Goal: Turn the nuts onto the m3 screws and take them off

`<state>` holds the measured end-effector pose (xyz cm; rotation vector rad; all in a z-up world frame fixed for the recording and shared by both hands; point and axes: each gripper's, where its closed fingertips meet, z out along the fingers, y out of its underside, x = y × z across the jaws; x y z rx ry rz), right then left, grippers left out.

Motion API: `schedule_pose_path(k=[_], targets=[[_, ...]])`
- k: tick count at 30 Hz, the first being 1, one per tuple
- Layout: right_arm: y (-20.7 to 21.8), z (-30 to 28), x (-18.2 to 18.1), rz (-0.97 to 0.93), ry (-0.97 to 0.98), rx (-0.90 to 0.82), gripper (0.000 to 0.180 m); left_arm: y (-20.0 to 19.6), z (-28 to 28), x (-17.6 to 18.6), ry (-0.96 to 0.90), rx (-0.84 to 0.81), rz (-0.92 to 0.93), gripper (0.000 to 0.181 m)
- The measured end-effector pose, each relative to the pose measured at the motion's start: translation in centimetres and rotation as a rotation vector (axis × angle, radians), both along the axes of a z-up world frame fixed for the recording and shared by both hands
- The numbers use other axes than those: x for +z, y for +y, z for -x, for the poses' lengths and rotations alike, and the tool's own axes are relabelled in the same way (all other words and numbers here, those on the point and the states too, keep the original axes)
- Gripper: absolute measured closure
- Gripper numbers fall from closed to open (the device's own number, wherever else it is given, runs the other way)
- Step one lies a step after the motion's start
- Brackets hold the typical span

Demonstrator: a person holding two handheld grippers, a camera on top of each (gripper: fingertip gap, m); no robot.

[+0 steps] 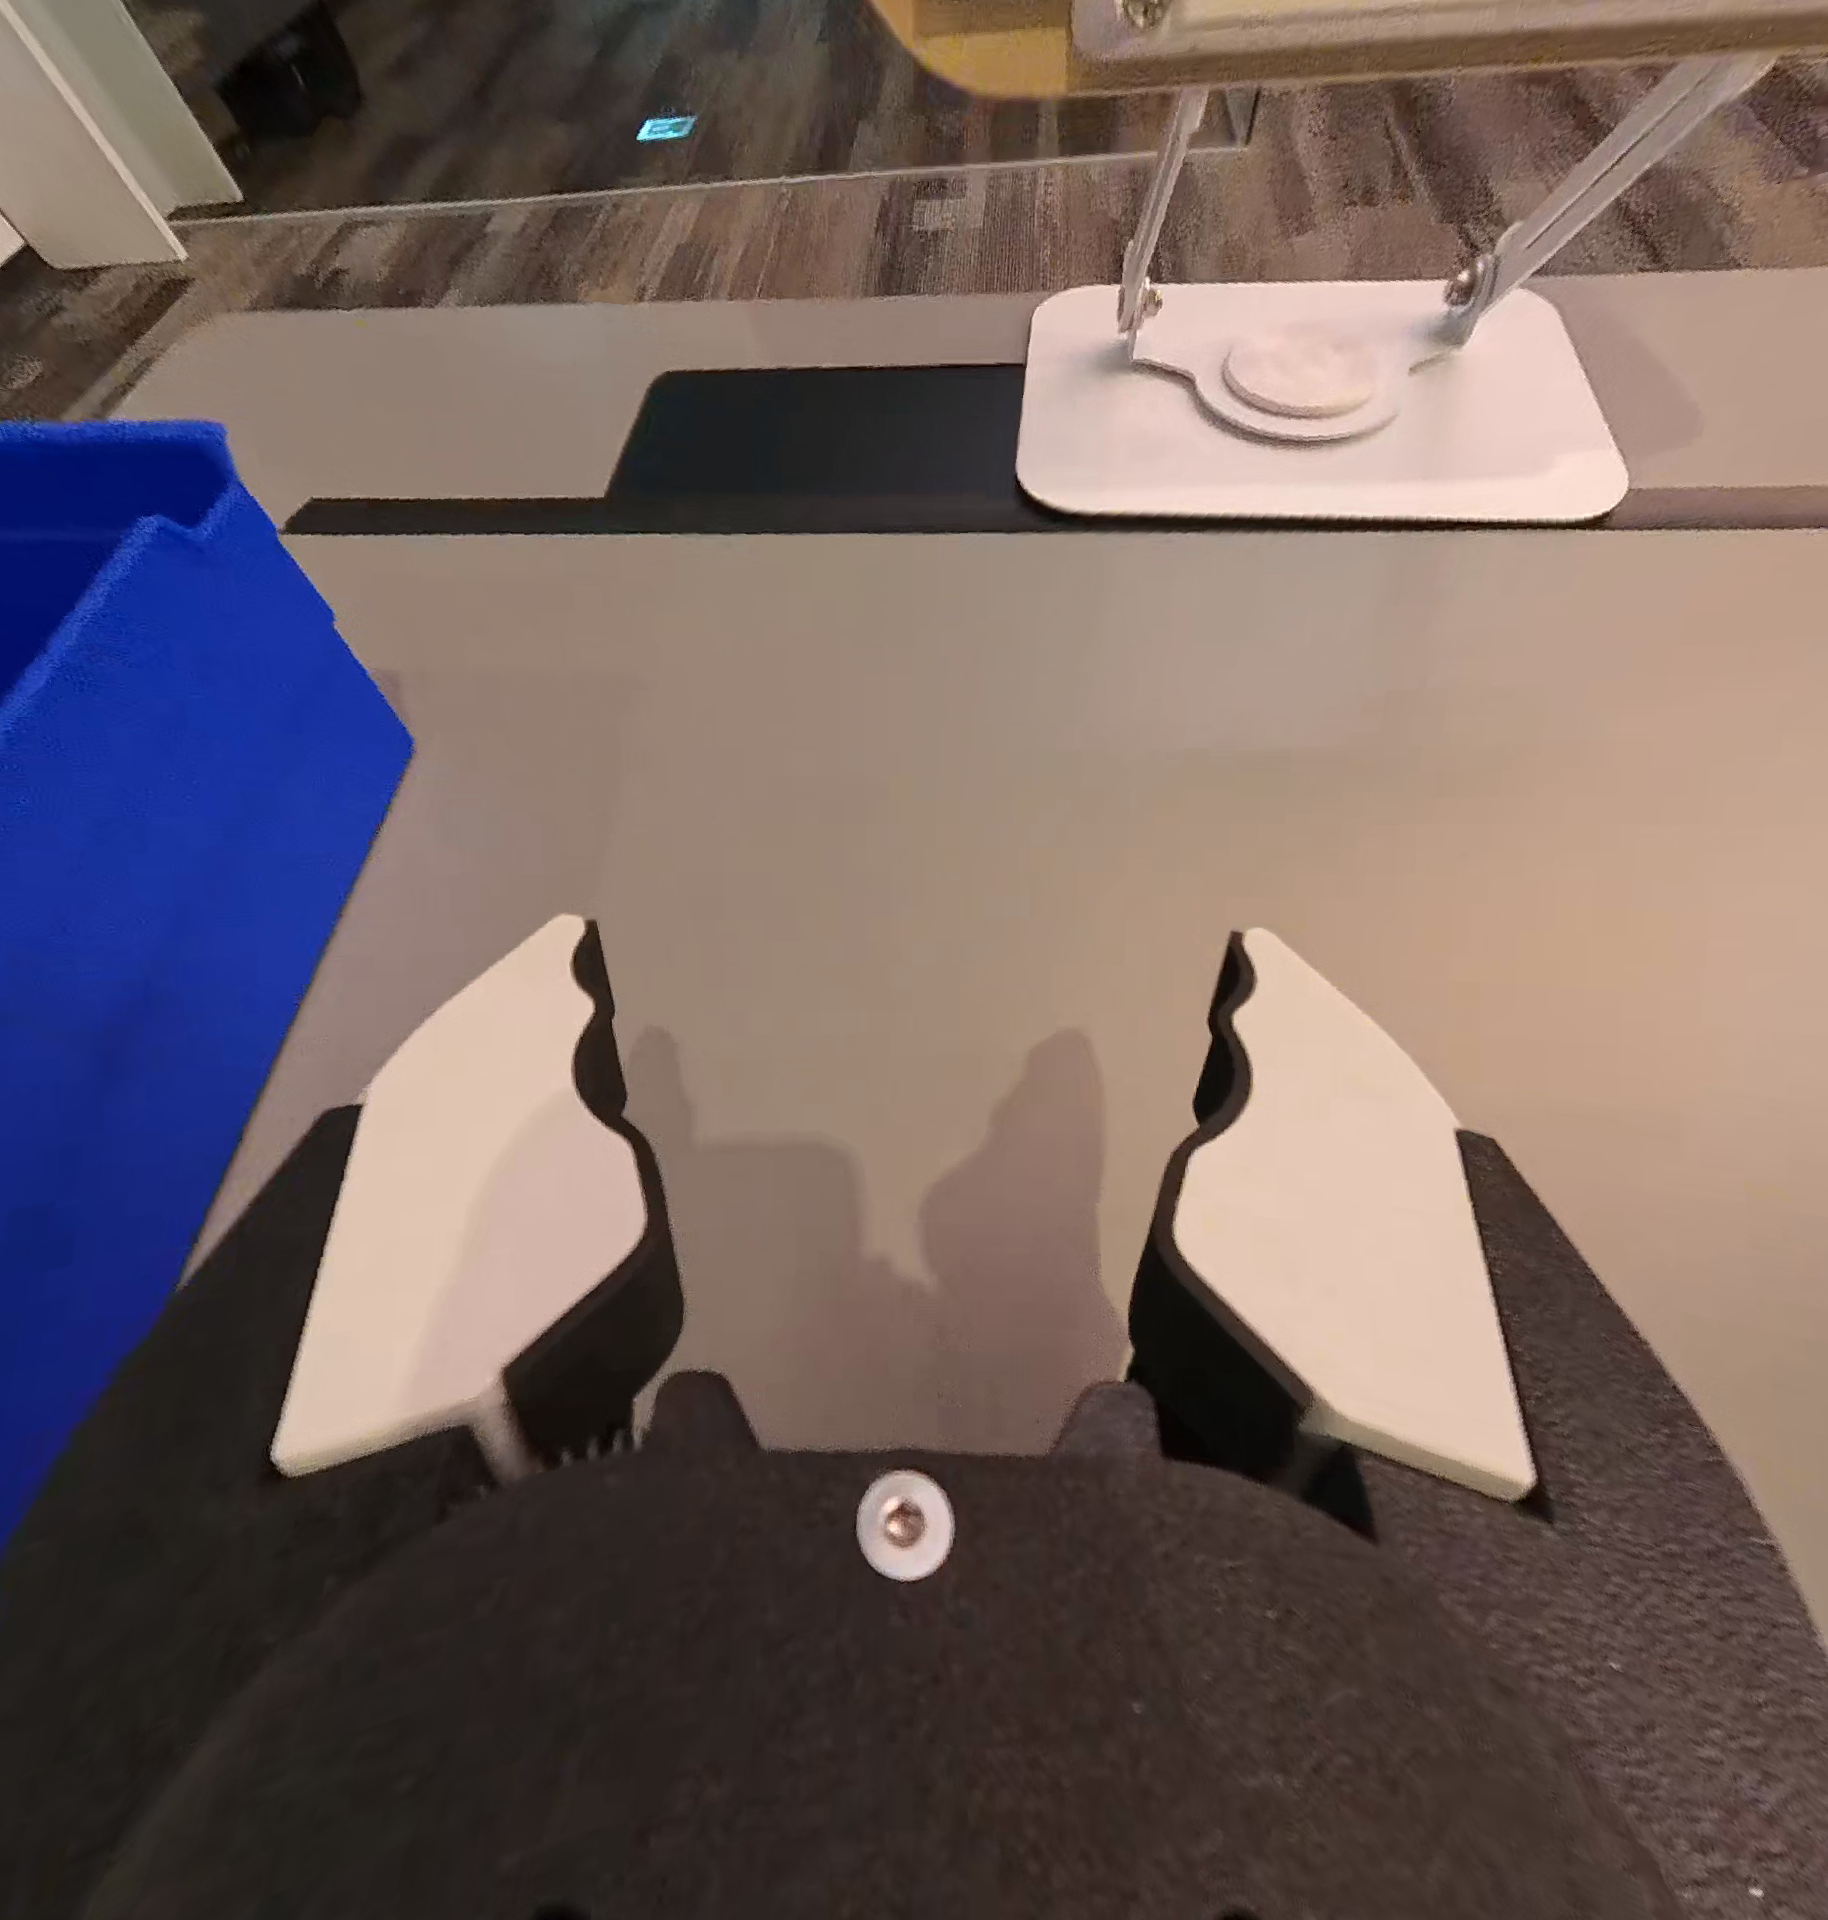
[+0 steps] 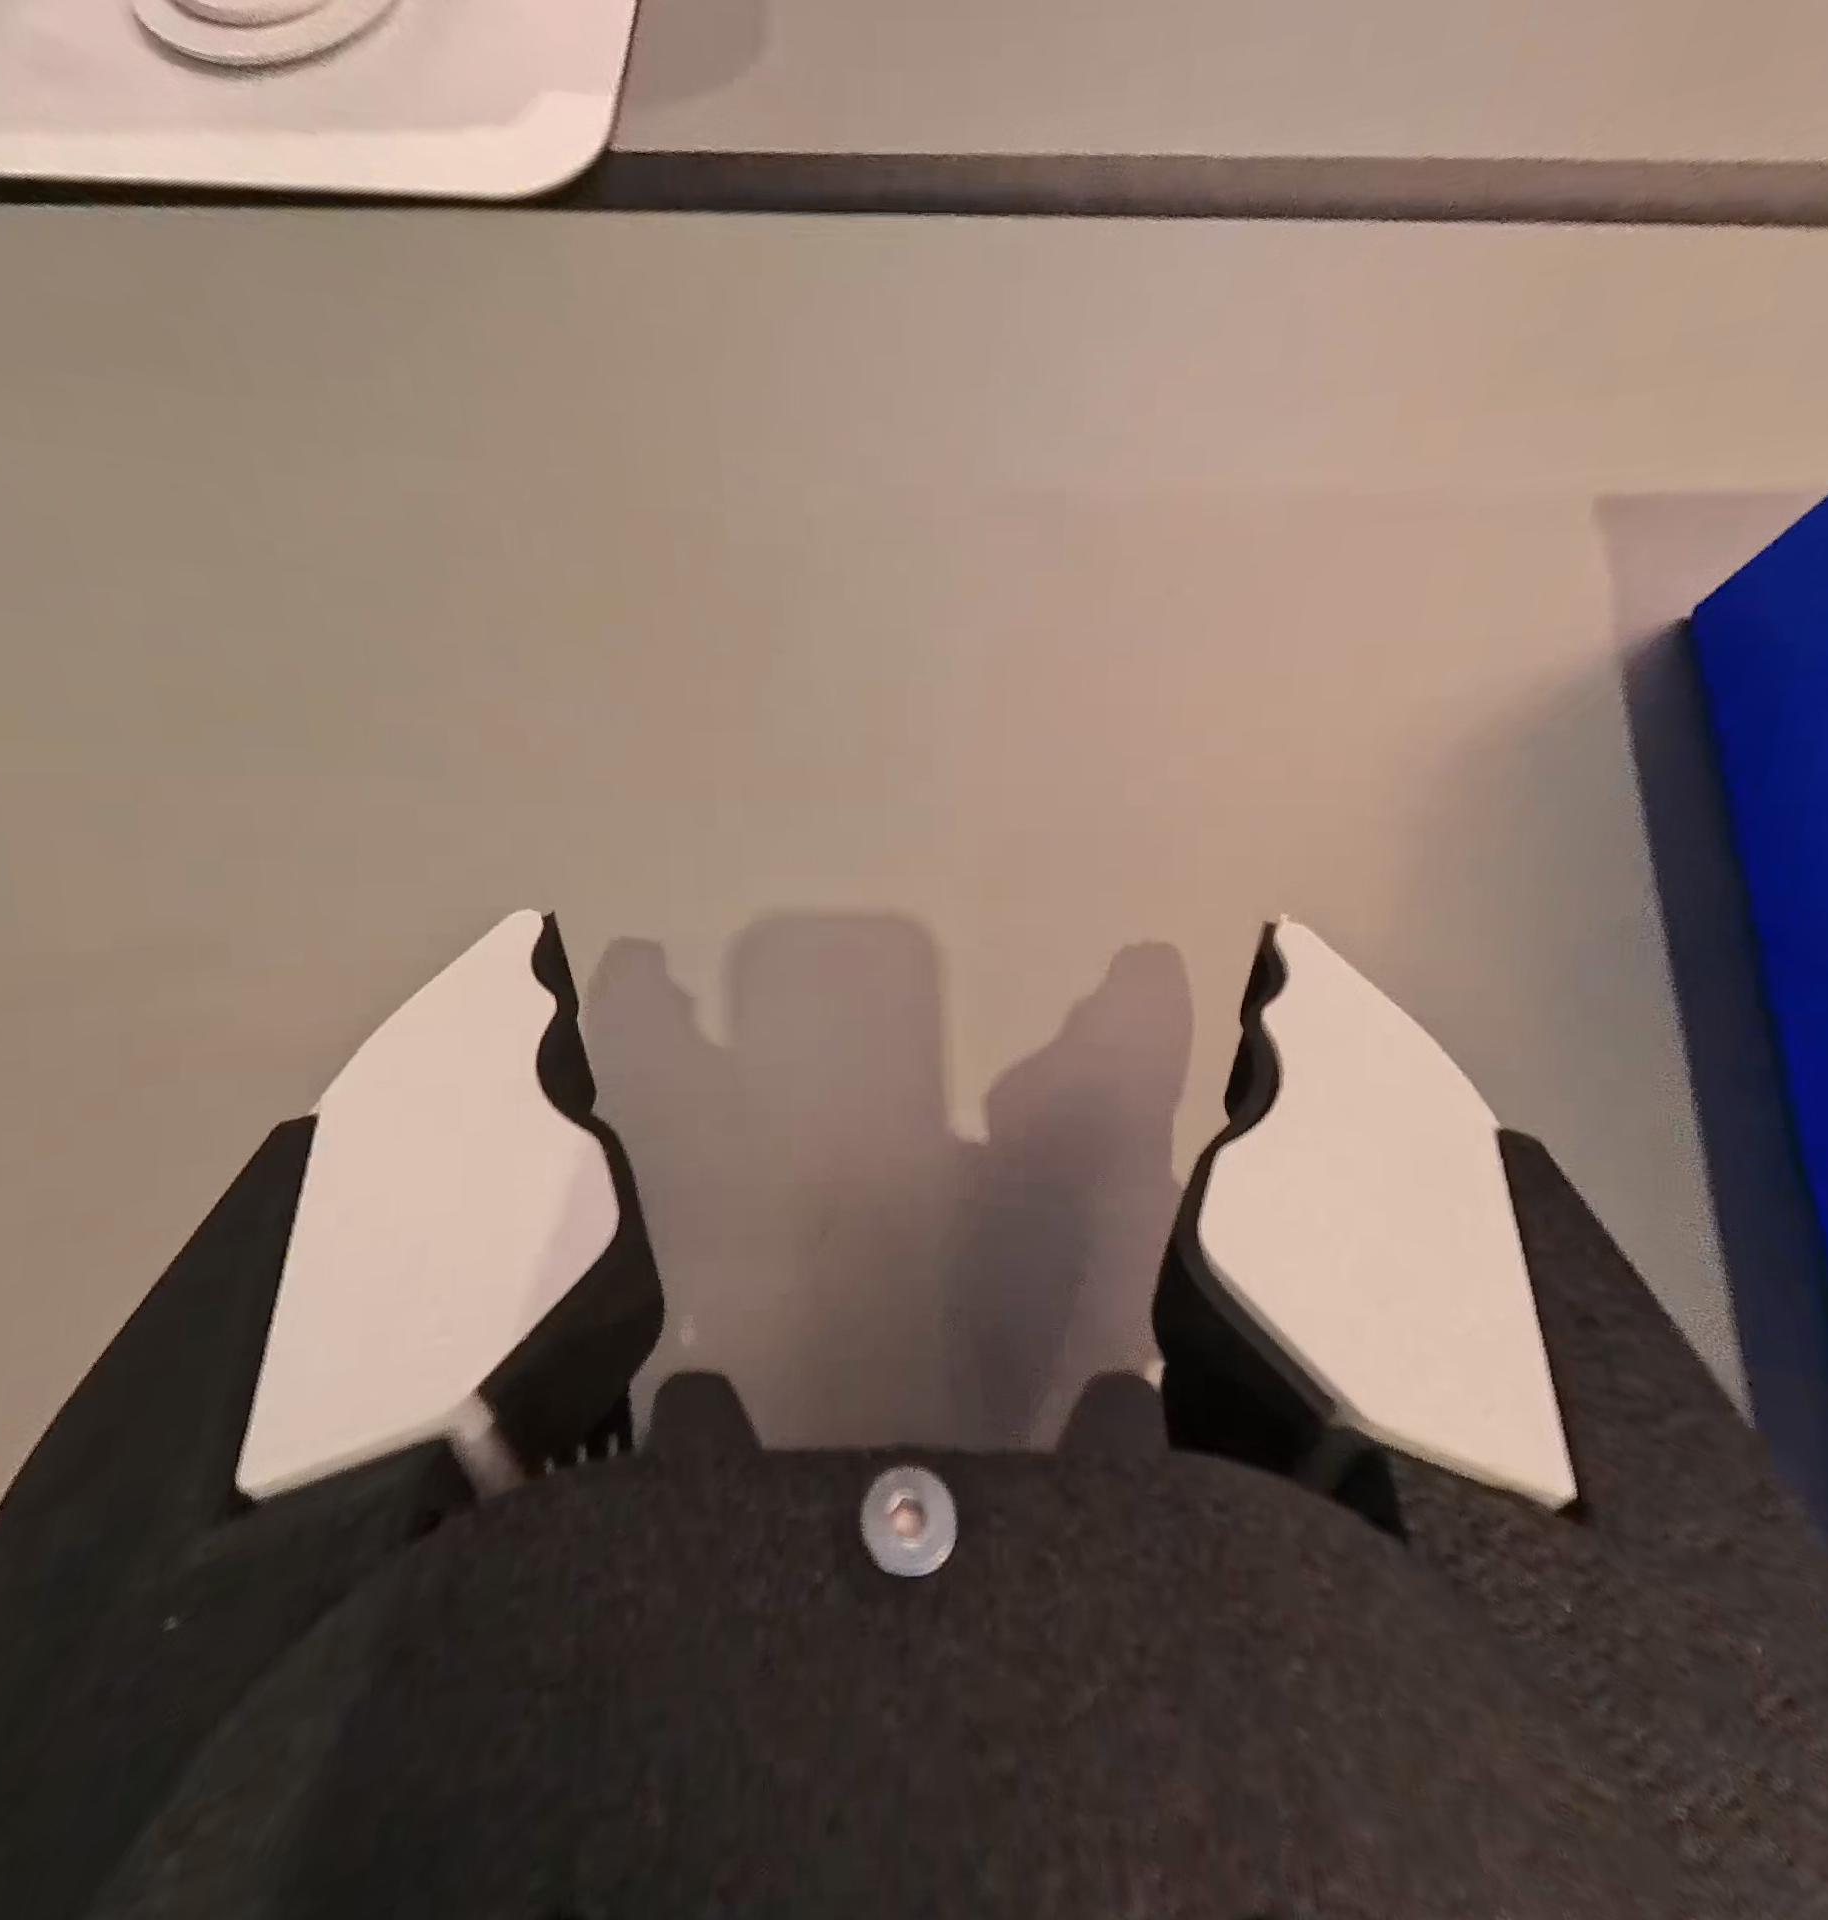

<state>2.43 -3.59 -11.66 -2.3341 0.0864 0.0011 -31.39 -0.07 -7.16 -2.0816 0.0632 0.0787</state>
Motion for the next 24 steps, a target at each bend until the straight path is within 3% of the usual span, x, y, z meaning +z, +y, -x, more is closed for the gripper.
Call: schedule_pose_path(k=[7,15,24], targets=[[0.2,-0.9,-2.1,-0.007,-0.033,-0.016,0.035,0.4,-1.2,-1.3,0.065,-0.035,-0.004,0.054],[0.3,-0.9,-4.1,0.025,-0.038,-0.022,0.034,0.2,-1.5,-4.7,0.016,-0.049,0.117,0.036],[0.8,-1.5,-4.7,0.053,-0.045,-0.038,0.034,0.1,0.0,-7.6,-0.007,-0.011,0.236,0.035]])
